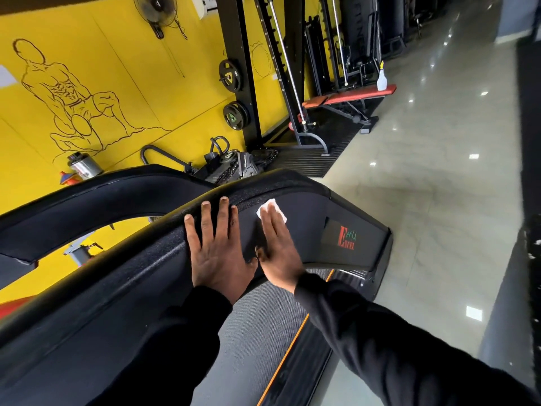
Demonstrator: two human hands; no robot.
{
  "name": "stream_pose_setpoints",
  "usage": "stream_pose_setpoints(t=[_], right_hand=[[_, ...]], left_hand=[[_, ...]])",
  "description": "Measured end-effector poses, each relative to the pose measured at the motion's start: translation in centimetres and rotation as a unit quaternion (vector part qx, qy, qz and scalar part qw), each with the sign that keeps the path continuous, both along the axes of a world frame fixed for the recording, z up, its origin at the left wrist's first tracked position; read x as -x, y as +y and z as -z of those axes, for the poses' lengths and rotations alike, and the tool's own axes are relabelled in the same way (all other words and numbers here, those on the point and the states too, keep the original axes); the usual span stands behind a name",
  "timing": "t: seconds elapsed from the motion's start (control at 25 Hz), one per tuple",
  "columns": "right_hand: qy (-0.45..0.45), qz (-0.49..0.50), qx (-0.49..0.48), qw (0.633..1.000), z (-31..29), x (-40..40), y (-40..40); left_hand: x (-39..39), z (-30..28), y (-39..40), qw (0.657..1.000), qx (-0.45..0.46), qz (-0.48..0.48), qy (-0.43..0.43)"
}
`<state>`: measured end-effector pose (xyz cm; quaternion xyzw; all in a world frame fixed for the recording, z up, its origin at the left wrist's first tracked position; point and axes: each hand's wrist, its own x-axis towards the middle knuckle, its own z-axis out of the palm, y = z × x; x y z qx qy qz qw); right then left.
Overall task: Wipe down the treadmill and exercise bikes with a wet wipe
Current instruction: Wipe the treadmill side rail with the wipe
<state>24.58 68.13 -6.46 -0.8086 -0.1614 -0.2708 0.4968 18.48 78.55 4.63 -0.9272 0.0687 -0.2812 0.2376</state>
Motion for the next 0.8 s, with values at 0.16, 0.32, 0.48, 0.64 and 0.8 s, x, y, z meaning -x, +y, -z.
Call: stream_pose_setpoints(t=[0.16, 0.32, 0.48, 0.64, 0.8], right_hand=[[0.134, 0.029, -0.067, 0.988, -1.1, -2.0, -2.1], [0.054, -0.012, -0.013, 0.998, 0.1, 0.5, 0.1], [0.167, 0.021, -0.070, 0.983, 0.3, -0.4, -0.9], [0.073, -0.018, -0.022, 0.997, 3.2, 1.2, 0.8], [0.166, 0.031, -0.073, 0.983, 2.9, 0.6, 1.0]], left_hand=[[1.5, -0.5, 1.5, 1.000, 0.021, -0.009, -0.013], [2.3, -0.6, 2.3, 1.000, 0.007, -0.016, -0.008], [2.3, -0.5, 2.1, 1.000, 0.009, -0.022, -0.008], [2.0, -0.3, 2.3, 1.000, 0.007, -0.015, -0.020], [2.0, 0.0, 2.3, 1.000, 0.000, -0.025, -0.016]])
